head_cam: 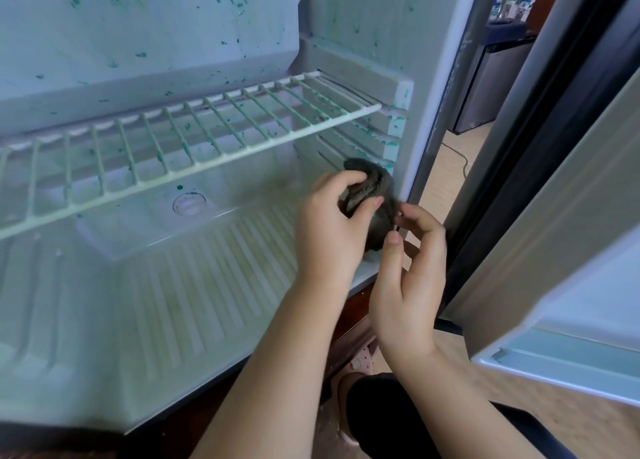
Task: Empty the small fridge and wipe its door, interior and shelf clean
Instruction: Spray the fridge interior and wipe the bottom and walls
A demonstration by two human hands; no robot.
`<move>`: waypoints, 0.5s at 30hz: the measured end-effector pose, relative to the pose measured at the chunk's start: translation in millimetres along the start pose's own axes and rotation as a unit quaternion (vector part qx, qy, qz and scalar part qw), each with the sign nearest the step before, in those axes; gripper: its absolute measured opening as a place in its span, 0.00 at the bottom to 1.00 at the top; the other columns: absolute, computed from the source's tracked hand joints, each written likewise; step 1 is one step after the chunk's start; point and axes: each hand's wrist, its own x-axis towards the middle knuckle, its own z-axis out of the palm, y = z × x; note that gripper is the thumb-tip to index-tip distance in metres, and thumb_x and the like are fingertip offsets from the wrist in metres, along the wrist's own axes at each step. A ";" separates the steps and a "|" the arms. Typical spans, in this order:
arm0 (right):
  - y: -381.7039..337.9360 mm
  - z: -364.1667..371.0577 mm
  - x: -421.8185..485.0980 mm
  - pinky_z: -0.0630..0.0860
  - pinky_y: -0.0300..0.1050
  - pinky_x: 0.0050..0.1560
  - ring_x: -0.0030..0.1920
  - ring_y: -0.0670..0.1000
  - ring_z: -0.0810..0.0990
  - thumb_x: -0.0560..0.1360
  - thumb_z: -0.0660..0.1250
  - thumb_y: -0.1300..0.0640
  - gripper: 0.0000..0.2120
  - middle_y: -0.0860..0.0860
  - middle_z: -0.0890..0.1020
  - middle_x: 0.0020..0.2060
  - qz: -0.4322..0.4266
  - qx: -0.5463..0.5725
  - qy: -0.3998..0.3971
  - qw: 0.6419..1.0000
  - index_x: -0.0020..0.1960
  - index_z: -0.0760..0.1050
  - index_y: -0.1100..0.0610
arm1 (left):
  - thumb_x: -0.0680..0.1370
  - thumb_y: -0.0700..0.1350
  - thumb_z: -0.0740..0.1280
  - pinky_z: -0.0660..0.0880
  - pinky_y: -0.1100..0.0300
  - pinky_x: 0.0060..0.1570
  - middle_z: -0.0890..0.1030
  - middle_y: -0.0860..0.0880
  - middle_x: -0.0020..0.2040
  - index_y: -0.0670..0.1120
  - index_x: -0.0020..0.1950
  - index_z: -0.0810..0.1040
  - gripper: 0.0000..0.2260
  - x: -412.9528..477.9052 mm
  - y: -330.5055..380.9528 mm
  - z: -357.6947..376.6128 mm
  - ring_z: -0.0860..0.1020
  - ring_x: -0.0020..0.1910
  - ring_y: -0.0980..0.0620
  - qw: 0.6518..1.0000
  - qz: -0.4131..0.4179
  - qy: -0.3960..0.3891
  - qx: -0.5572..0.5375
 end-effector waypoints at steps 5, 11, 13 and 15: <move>2.2 1.3 5.0 0.68 0.50 0.68 0.68 0.48 0.69 0.77 0.58 0.66 0.17 0.53 0.72 0.65 -0.061 -0.036 -0.008 0.997 0.65 0.68 0.62 | 0.70 0.43 0.71 0.70 0.65 0.40 0.81 0.51 0.42 0.44 0.46 0.82 0.07 9.9 -5.7 4.0 0.77 0.41 0.53 1.000 0.001 0.004 0.026; 4.8 9.4 15.3 0.52 0.34 0.72 0.75 0.48 0.57 0.78 0.58 0.66 0.23 0.58 0.62 0.73 -0.080 -0.082 0.000 0.993 0.72 0.61 0.66 | 0.73 0.40 0.73 0.69 0.67 0.45 0.81 0.48 0.44 0.39 0.51 0.81 0.09 52.0 -60.0 -3.2 0.80 0.47 0.48 0.985 -0.148 0.088 0.015; 10.0 9.8 21.0 0.50 0.31 0.72 0.75 0.46 0.54 0.78 0.57 0.64 0.26 0.55 0.58 0.75 -0.066 -0.081 -0.009 0.994 0.75 0.56 0.64 | 0.74 0.39 0.72 0.74 0.60 0.50 0.83 0.46 0.48 0.39 0.53 0.81 0.09 70.8 -76.0 -6.5 0.81 0.50 0.46 0.976 -0.177 0.128 0.015; 14.4 10.2 24.8 0.50 0.28 0.71 0.76 0.44 0.53 0.79 0.57 0.63 0.29 0.52 0.57 0.76 -0.048 -0.069 -0.027 0.996 0.77 0.52 0.61 | 0.74 0.39 0.72 0.76 0.52 0.55 0.83 0.42 0.51 0.39 0.55 0.81 0.10 85.9 -92.8 -6.6 0.81 0.52 0.43 0.970 -0.203 0.137 0.003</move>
